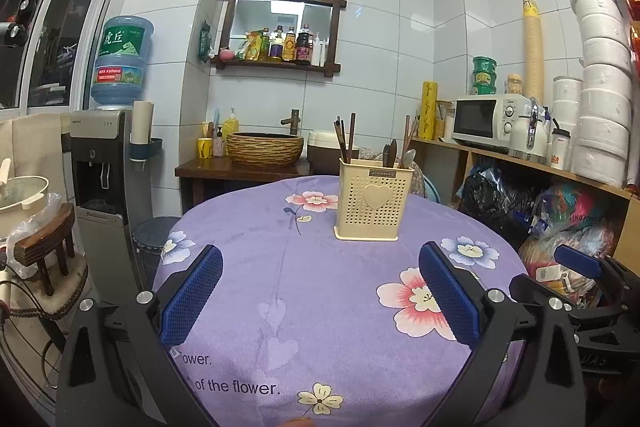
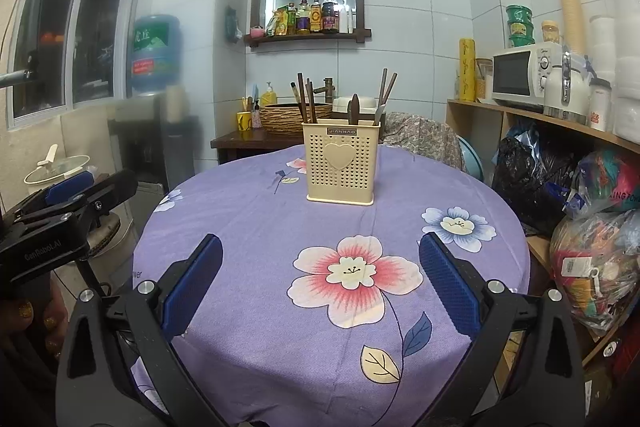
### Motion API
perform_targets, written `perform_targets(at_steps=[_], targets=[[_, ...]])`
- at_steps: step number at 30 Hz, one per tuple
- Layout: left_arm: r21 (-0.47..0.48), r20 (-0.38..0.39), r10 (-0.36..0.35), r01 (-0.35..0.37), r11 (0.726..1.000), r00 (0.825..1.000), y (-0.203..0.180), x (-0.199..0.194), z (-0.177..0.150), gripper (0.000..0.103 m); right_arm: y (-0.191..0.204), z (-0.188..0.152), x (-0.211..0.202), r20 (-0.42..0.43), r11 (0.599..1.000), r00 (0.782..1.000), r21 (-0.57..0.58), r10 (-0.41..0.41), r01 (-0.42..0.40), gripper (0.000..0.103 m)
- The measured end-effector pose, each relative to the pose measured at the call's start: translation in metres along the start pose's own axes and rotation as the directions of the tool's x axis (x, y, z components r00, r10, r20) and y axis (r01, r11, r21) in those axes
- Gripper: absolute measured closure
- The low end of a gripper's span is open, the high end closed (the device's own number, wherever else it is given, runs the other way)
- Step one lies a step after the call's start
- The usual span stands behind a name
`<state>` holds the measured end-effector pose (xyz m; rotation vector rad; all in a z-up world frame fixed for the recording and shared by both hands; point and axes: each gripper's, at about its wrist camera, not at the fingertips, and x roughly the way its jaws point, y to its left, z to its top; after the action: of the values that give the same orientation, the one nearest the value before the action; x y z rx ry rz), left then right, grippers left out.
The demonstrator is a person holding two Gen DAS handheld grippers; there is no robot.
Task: Organize utensils
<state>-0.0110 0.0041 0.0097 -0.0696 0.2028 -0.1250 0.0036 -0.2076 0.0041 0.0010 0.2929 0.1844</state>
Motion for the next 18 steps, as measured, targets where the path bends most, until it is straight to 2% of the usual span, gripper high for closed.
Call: perform_targets(at_steps=[18], targets=[[0.006,0.0,0.014,-0.014,1.0,1.0,0.0017,-0.0013,-0.0002,0.005,0.001,-0.0009,-0.0003,0.001,1.0,1.0,-0.008,-0.004,0.004,0.006]])
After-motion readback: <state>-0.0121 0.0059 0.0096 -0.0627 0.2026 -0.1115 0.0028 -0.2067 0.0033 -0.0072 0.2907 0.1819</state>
